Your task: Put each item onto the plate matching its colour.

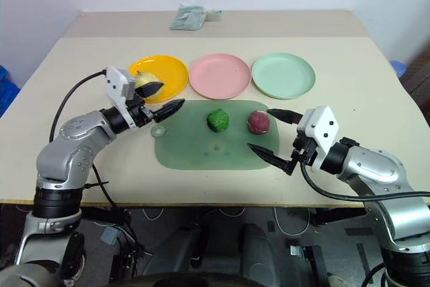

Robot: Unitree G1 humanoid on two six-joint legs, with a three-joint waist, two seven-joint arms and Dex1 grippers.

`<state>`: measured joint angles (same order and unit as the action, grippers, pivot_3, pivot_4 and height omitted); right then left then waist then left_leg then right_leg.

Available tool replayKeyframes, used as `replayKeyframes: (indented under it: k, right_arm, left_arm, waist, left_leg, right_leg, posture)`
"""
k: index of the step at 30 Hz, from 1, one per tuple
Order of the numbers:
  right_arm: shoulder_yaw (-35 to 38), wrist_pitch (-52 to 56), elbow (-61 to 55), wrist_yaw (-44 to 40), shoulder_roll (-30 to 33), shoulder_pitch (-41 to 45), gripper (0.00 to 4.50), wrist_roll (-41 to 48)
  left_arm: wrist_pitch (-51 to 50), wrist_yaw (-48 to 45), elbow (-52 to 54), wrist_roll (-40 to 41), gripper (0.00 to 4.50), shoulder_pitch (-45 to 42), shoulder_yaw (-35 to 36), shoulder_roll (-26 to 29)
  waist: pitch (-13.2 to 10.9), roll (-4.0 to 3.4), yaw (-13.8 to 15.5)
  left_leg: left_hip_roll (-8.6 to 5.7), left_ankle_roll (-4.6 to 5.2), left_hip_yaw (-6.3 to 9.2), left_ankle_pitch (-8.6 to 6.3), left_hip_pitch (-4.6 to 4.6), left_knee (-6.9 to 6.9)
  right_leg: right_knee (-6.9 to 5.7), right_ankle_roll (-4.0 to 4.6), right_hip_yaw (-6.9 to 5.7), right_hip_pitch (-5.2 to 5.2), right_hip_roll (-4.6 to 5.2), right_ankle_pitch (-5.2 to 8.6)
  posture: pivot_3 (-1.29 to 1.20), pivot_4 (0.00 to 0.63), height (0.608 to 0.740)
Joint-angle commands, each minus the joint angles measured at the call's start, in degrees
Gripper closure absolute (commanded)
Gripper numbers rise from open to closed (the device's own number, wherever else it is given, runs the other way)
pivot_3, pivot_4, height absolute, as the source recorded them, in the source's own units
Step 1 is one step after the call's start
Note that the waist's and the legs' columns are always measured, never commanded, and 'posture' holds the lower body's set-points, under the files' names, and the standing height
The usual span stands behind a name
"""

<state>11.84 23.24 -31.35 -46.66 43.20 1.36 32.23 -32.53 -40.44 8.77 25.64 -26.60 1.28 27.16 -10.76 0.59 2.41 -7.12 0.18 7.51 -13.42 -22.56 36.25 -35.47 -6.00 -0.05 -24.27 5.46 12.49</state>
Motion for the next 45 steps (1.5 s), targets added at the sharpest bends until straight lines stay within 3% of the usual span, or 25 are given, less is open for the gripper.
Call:
replayKeyframes:
  k: [1, 8, 12, 18, 29, 37, 40, 43, 45]
  right_arm:
    - [0.4, -1.3, -0.9, 0.1, -0.5, 0.3, 0.00, -0.2]
    - [-5.1, -0.6, 0.7, 2.0, -1.6, 4.4, 0.00, -4.0]
    - [-14.3, 3.3, 8.5, 6.0, -7.1, 15.3, 0.00, -9.0]
    - [-21.0, 6.7, 19.1, 8.5, -14.1, 25.9, 0.00, -13.8]
    - [-26.4, 15.1, 25.4, 7.3, -17.3, 32.1, 0.00, -16.6]
    - [-27.5, 14.7, 31.3, 6.3, -19.2, 34.1, 0.00, -18.8]
    - [-27.1, 14.3, 32.5, 5.8, -19.9, 34.7, 0.85, -19.2]
    - [-26.2, 14.6, 32.3, 5.2, -20.2, 34.9, 2.37, -18.8]
    - [-25.5, 15.3, 31.2, 4.7, -19.9, 34.8, 3.06, -18.2]
  left_arm:
    - [3.2, -5.2, -3.4, -2.2, 0.04, -4.1, -4.2, 0.8]
    - [7.9, -11.8, -6.7, -2.1, 0.04, -3.8, -3.3, 2.9]
    - [21.9, -18.8, -7.0, -2.1, 0.04, 5.9, 2.9, 7.4]
    - [25.0, -29.2, -7.8, 0.8, 0.04, 12.4, 4.8, 13.8]
    - [23.1, -26.4, -0.7, 2.2, 0.04, 17.8, 6.6, 14.1]
    - [21.0, -24.3, 3.1, 3.4, 0.04, 19.8, 6.8, 13.8]
    - [20.5, -23.4, 4.0, 3.4, 0.00, 20.2, 6.7, 13.7]
    - [20.1, -22.5, 4.8, 3.5, 0.00, 20.5, 6.6, 13.4]
    - [20.1, -22.1, 5.2, 3.6, 0.00, 20.8, 6.5, 13.3]
  waist:
    - [0.0, 0.00, 0.0]
    - [0.0, -0.01, -1.1]
    - [0.0, -0.03, -3.0]
    - [0.0, -0.04, -2.1]
    - [0.0, -0.05, -2.0]
    - [0.0, -0.05, -2.1]
    - [0.0, -0.05, -2.1]
    - [0.0, -0.06, -2.1]
    - [0.0, -0.05, -2.1]
  left_leg:
    - [-0.01, 0.00, 0.00, 0.00, 0.00, 0.00]
    - [0.04, 0.00, -0.01, 0.00, 0.00, -0.11]
    - [0.05, -0.01, -0.04, 0.00, 0.06, -0.17]
    - [0.02, -0.01, 0.02, 0.00, -0.02, -0.18]
    - [0.02, -0.01, 0.02, 0.00, -0.02, -0.23]
    - [0.02, -0.01, 0.01, -0.01, -0.02, -0.22]
    - [0.02, 0.00, 0.01, 0.00, -0.01, -0.21]
    - [0.02, -0.01, 0.01, 0.00, -0.02, -0.22]
    - [0.02, -0.01, 0.01, -0.01, -0.02, -0.22]
  right_leg:
    - [0.00, 0.00, 0.00, 0.00, 0.01, 0.00]
    - [0.00, 0.01, 0.03, -0.10, -0.01, 0.00]
    - [0.00, 0.03, 0.09, -0.10, 0.00, 0.00]
    - [-0.06, 0.09, 0.09, -0.20, 0.03, 0.00]
    - [-0.09, 0.11, 0.07, -0.27, 0.00, -0.02]
    - [-0.08, 0.10, 0.06, -0.26, -0.01, -0.02]
    - [-0.09, 0.10, 0.05, -0.26, -0.01, -0.02]
    - [-0.08, 0.10, 0.05, -0.26, -0.02, -0.02]
    - [-0.08, 0.10, 0.05, -0.26, -0.02, -0.02]
  posture:
    - [0.00, 0.150, 0.740]
    - [0.00, 0.150, 0.740]
    - [0.00, 0.150, 0.740]
    - [0.00, 0.150, 0.740]
    - [0.00, 0.150, 0.740]
    - [0.00, 0.150, 0.740]
    - [0.00, 0.150, 0.740]
    - [0.00, 0.150, 0.740]
    - [0.00, 0.150, 0.740]
